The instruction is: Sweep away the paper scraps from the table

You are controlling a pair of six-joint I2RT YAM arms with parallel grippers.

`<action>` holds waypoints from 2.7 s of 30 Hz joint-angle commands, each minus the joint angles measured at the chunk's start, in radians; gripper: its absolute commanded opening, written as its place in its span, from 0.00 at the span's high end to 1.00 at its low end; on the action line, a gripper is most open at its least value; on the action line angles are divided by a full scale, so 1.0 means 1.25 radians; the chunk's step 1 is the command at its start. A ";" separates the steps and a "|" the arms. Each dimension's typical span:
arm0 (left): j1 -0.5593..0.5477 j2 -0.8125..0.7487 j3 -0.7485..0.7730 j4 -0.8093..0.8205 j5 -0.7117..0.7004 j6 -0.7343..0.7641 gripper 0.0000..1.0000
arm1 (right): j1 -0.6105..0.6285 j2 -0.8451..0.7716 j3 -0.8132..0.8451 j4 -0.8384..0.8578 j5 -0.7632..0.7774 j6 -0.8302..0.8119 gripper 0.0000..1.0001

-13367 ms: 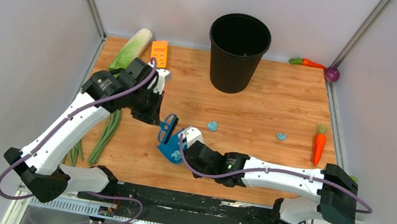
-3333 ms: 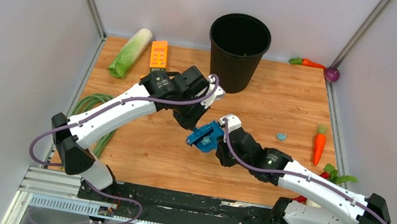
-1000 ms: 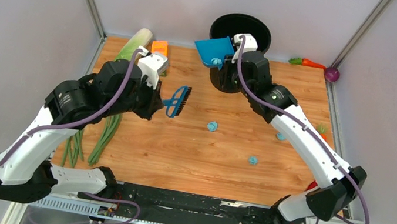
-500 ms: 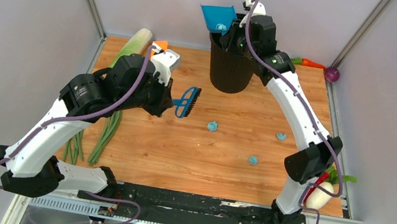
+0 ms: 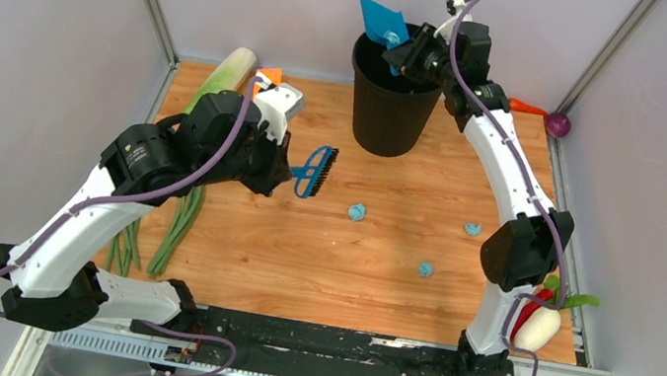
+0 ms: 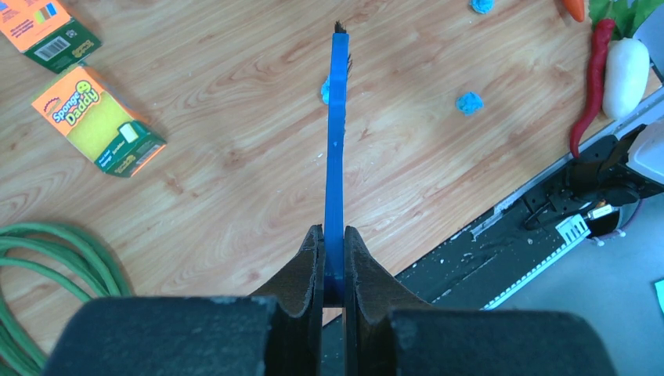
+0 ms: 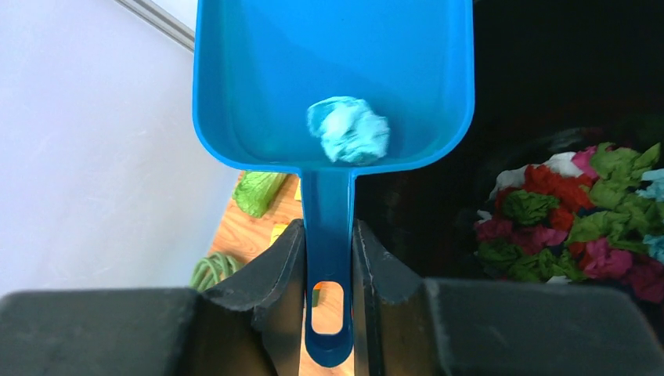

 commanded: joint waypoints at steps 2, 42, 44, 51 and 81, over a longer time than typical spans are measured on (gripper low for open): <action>-0.002 0.004 0.030 0.017 -0.007 0.009 1.00 | -0.039 -0.029 -0.036 0.152 -0.124 0.150 1.00; -0.002 -0.010 0.017 0.025 0.004 -0.013 1.00 | -0.146 0.022 -0.421 1.202 -0.223 1.095 1.00; -0.002 -0.017 0.014 0.026 0.006 -0.018 1.00 | -0.146 0.039 -0.438 1.273 -0.192 1.173 1.00; -0.002 -0.035 -0.002 0.037 0.020 -0.041 1.00 | -0.143 0.058 -0.496 1.320 -0.137 1.285 1.00; -0.002 -0.001 0.000 0.085 0.084 -0.057 1.00 | -0.169 -0.265 -0.447 0.638 -0.435 0.785 1.00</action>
